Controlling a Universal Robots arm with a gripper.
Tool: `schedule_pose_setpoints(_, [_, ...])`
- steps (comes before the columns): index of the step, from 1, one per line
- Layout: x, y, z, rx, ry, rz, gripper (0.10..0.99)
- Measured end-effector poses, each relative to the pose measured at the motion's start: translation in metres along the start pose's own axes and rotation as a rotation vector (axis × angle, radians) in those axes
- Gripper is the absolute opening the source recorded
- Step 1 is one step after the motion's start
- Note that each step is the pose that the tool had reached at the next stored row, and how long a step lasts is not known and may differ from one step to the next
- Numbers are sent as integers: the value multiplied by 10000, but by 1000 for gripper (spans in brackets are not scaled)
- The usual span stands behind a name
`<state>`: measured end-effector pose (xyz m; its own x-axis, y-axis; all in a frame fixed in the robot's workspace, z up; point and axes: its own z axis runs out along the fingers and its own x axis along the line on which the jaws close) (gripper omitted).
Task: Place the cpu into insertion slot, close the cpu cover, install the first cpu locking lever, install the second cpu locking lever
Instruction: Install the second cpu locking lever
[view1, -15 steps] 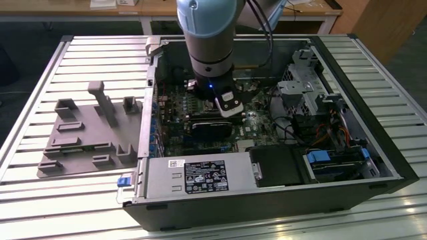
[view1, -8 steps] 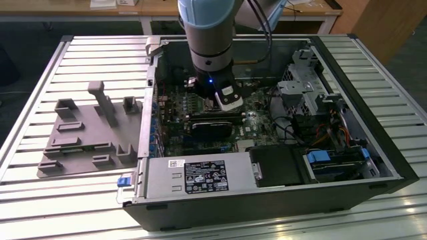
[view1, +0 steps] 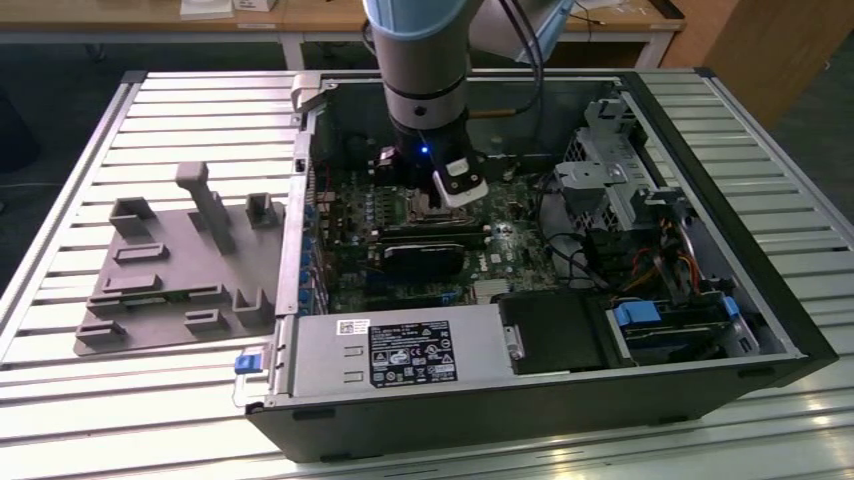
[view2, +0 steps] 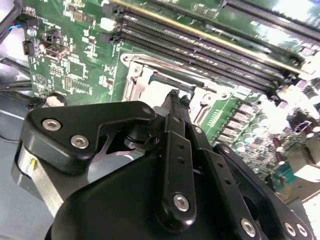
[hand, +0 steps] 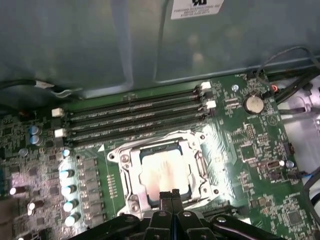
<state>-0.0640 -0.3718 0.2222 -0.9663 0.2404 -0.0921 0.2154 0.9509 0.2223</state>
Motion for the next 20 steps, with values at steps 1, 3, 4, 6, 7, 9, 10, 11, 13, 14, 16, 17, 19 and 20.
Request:
schedule_pose_setpoints(1, [-7, 17, 5, 10, -2, -1, 102])
schedule_pose_setpoints(3, [-21, 54, 15, 28, -7, -3, 102])
schedule_pose_setpoints(4, [-27, 69, 19, 37, -8, -5, 102])
schedule_pose_setpoints(6, [-37, 99, 27, 53, -12, -7, 102])
schedule_pose_setpoints(7, [-41, 113, 31, 60, -13, -9, 102])
schedule_pose_setpoints(9, [-45, 136, 37, 70, -16, -11, 102])
schedule_pose_setpoints(10, [-47, 145, 39, 73, -16, -12, 102])
schedule_pose_setpoints(11, [-47, 153, 41, 78, -17, -12, 102])
schedule_pose_setpoints(13, [-47, 160, 42, 78, -18, -11, 102])
schedule_pose_setpoints(14, [-40, 185, 47, 90, -20, -13, 102])
schedule_pose_setpoints(16, [-39, 189, 48, 95, -21, -14, 102])
schedule_pose_setpoints(17, [-38, 193, 49, 99, -22, -14, 102])
schedule_pose_setpoints(19, [-37, 197, 50, 102, -23, -15, 102])
schedule_pose_setpoints(20, [-37, 198, 50, 103, -23, -15, 102])
